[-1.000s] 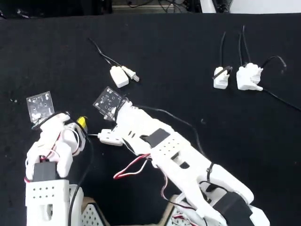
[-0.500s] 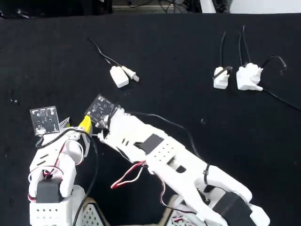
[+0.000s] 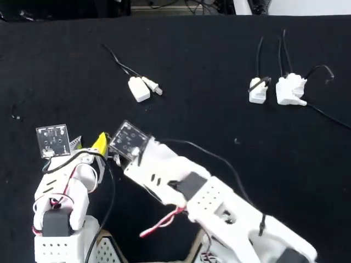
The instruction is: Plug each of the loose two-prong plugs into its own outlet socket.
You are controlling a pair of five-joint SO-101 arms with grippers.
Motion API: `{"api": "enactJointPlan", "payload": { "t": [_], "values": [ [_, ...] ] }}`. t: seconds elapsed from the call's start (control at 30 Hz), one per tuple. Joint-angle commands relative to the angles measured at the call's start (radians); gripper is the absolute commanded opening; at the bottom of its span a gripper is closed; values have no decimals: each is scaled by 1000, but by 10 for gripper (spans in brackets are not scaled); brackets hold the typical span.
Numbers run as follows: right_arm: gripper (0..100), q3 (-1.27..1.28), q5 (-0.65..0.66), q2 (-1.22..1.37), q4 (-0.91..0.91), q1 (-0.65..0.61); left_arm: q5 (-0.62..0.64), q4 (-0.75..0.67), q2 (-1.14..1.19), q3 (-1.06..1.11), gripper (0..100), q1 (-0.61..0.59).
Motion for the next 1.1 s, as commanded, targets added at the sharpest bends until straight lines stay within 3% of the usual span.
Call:
{"api": "enactJointPlan", "payload": {
  "t": [0.0,1.07],
  "values": [
    [10,-4,-14,-88,-17,-11,-17,-2,14,8,210,8],
    [10,-24,-14,-99,9,15,-20,-14,14,44,210,51]
  ]
}}
